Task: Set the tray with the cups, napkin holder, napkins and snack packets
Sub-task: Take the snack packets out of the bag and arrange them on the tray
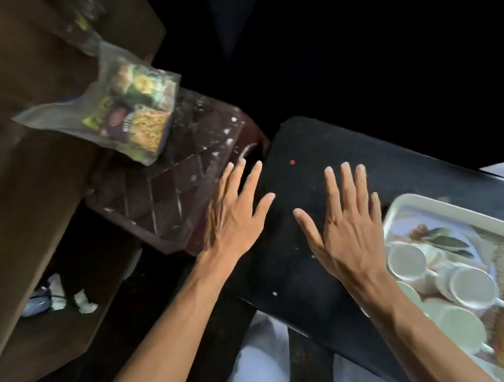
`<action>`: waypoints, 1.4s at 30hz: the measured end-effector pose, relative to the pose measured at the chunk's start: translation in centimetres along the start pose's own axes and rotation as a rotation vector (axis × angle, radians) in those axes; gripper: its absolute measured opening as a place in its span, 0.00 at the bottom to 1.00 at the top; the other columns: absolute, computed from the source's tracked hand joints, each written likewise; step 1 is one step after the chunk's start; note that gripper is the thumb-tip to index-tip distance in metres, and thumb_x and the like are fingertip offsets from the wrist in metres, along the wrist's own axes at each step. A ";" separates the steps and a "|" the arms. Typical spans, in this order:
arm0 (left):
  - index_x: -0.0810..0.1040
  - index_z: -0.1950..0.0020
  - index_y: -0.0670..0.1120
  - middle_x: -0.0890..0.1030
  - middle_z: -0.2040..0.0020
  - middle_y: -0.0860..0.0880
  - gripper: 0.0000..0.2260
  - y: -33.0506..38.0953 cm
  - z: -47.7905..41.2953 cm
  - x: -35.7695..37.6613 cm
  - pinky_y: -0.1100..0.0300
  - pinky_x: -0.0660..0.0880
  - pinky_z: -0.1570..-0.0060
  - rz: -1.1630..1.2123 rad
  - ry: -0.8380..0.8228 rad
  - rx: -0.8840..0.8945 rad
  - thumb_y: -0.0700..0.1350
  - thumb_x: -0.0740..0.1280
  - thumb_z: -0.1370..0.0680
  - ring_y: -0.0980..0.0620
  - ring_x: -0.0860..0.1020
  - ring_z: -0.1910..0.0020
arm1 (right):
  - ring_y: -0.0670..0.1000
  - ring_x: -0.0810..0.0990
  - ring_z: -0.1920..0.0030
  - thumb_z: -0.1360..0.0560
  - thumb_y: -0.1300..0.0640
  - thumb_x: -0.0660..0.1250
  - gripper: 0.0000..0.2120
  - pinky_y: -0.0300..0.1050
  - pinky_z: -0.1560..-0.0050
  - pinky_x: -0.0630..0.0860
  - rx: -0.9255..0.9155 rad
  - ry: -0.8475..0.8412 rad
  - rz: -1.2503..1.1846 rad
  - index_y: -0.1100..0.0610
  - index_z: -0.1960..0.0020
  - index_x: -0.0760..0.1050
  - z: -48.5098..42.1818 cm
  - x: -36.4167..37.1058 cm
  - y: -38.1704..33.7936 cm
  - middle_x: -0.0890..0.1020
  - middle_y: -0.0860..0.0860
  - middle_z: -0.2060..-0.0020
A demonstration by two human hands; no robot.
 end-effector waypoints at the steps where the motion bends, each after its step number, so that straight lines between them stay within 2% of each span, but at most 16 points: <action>1: 0.61 0.19 0.49 0.60 0.18 0.43 0.27 -1.7 -0.3 -1.2 0.45 0.59 0.21 -0.012 0.024 -0.018 0.56 0.59 0.16 0.43 0.55 0.17 | 0.56 0.45 0.19 0.21 0.31 0.47 0.40 0.64 0.25 0.58 -0.020 -0.002 -0.001 0.56 0.19 0.50 -0.8 0.0 -1.9 0.51 0.56 0.19; 9: 0.70 0.23 0.44 0.68 0.22 0.39 0.23 -14.4 -3.8 -11.7 0.43 0.63 0.24 -0.124 0.268 -0.086 0.53 0.61 0.16 0.39 0.66 0.22 | 0.55 0.37 0.20 0.22 0.28 0.43 0.42 0.62 0.22 0.50 -0.188 -0.020 0.011 0.53 0.19 0.42 -7.3 0.6 -16.9 0.43 0.54 0.19; 12: 0.70 0.23 0.44 0.69 0.23 0.39 0.23 -19.1 -5.2 -14.7 0.42 0.64 0.26 -0.170 0.329 -0.117 0.52 0.61 0.16 0.38 0.67 0.23 | 0.56 0.38 0.20 0.22 0.28 0.44 0.42 0.63 0.22 0.50 -0.246 -0.022 0.016 0.52 0.18 0.42 -9.8 0.8 -21.8 0.44 0.55 0.19; 16: 0.71 0.24 0.44 0.68 0.23 0.37 0.23 -24.5 -6.3 -16.8 0.41 0.66 0.29 -0.204 0.404 -0.247 0.54 0.59 0.16 0.36 0.67 0.24 | 0.56 0.39 0.20 0.22 0.29 0.45 0.41 0.64 0.23 0.50 -0.318 -0.028 0.016 0.53 0.18 0.44 -12.3 1.3 -27.2 0.46 0.55 0.19; 22: 0.74 0.26 0.49 0.64 0.20 0.39 0.21 -28.6 -5.9 -17.6 0.41 0.62 0.27 -0.145 0.589 -0.485 0.54 0.61 0.17 0.33 0.63 0.23 | 0.57 0.39 0.20 0.21 0.31 0.47 0.40 0.65 0.23 0.52 -0.378 -0.057 0.045 0.53 0.19 0.43 -14.6 3.0 -31.8 0.46 0.56 0.19; 25: 0.76 0.28 0.47 0.66 0.22 0.39 0.19 -29.6 -5.8 -17.4 0.45 0.66 0.28 0.036 0.684 -0.496 0.51 0.63 0.18 0.37 0.67 0.24 | 0.57 0.40 0.20 0.20 0.32 0.48 0.39 0.65 0.23 0.53 -0.391 -0.064 0.047 0.53 0.19 0.43 -15.0 3.4 -32.5 0.46 0.57 0.19; 29: 0.79 0.32 0.41 0.74 0.28 0.40 0.15 -30.9 -6.4 -17.2 0.50 0.80 0.41 0.346 0.805 -0.420 0.42 0.67 0.19 0.45 0.75 0.30 | 0.57 0.41 0.20 0.20 0.33 0.48 0.39 0.63 0.23 0.55 -0.400 -0.085 0.051 0.53 0.19 0.42 -15.4 3.4 -32.7 0.47 0.57 0.19; 31: 0.80 0.36 0.39 0.79 0.35 0.40 0.14 -31.2 -6.4 -17.5 0.56 0.82 0.46 0.427 0.896 -0.397 0.39 0.69 0.21 0.45 0.80 0.37 | 0.57 0.46 0.19 0.20 0.36 0.54 0.38 0.60 0.24 0.60 -0.384 -0.090 0.008 0.56 0.19 0.47 -15.5 3.0 -32.8 0.52 0.57 0.20; 32: 0.81 0.36 0.39 0.81 0.38 0.41 0.14 -31.3 -6.4 -17.8 0.59 0.82 0.46 0.451 0.930 -0.395 0.38 0.70 0.22 0.46 0.82 0.40 | 0.58 0.51 0.20 0.20 0.39 0.58 0.37 0.59 0.27 0.65 -0.372 -0.081 -0.038 0.57 0.20 0.51 -15.5 2.6 -32.8 0.56 0.57 0.21; 34: 0.80 0.37 0.38 0.83 0.42 0.42 0.14 -31.1 -6.3 -18.3 0.59 0.82 0.45 0.473 0.995 -0.353 0.35 0.69 0.23 0.49 0.83 0.44 | 0.58 0.64 0.25 0.20 0.45 0.64 0.31 0.56 0.38 0.76 -0.331 -0.035 -0.189 0.58 0.24 0.61 -15.7 1.6 -32.9 0.66 0.56 0.26; 36: 0.79 0.35 0.36 0.82 0.43 0.39 0.15 -29.8 -5.7 -18.9 0.53 0.83 0.47 0.503 1.054 -0.279 0.32 0.68 0.22 0.47 0.83 0.44 | 0.54 0.76 0.36 0.20 0.48 0.64 0.23 0.53 0.44 0.79 -0.264 0.009 -0.398 0.58 0.29 0.69 -16.1 0.3 -33.1 0.75 0.54 0.34; 37: 0.78 0.34 0.36 0.81 0.43 0.37 0.16 -28.9 -5.2 -19.0 0.51 0.84 0.48 0.515 1.073 -0.215 0.31 0.68 0.22 0.45 0.82 0.45 | 0.49 0.80 0.42 0.20 0.49 0.64 0.19 0.50 0.46 0.80 -0.215 0.017 -0.522 0.58 0.34 0.74 -16.4 -0.5 -33.3 0.80 0.53 0.41; 39: 0.76 0.32 0.36 0.79 0.43 0.32 0.16 -26.2 -4.3 -19.4 0.52 0.83 0.48 0.564 1.061 -0.078 0.29 0.66 0.20 0.43 0.82 0.43 | 0.37 0.82 0.57 0.21 0.49 0.66 0.11 0.39 0.54 0.81 -0.095 0.015 -0.763 0.57 0.48 0.80 -17.1 -2.1 -33.8 0.84 0.45 0.58; 40: 0.74 0.31 0.37 0.78 0.41 0.31 0.17 -24.9 -4.0 -19.8 0.53 0.82 0.45 0.564 1.042 -0.012 0.28 0.66 0.20 0.45 0.81 0.40 | 0.36 0.83 0.62 0.22 0.48 0.67 0.11 0.36 0.58 0.81 -0.036 0.011 -0.850 0.55 0.55 0.81 -17.5 -2.8 -34.0 0.84 0.43 0.63; 42: 0.73 0.31 0.39 0.77 0.38 0.33 0.20 -22.1 -3.6 -19.4 0.59 0.75 0.34 0.546 0.967 0.112 0.27 0.66 0.21 0.54 0.74 0.30 | 0.43 0.85 0.63 0.26 0.40 0.68 0.17 0.43 0.56 0.83 0.082 -0.015 -0.936 0.54 0.60 0.81 -18.5 -4.3 -34.3 0.85 0.47 0.67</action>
Point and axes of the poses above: each hand's wrist, its own z-axis away from the middle knuckle, its own x-axis out of the palm, y = z × x, the point moved 6 cm from there along -z, towards the middle knuckle
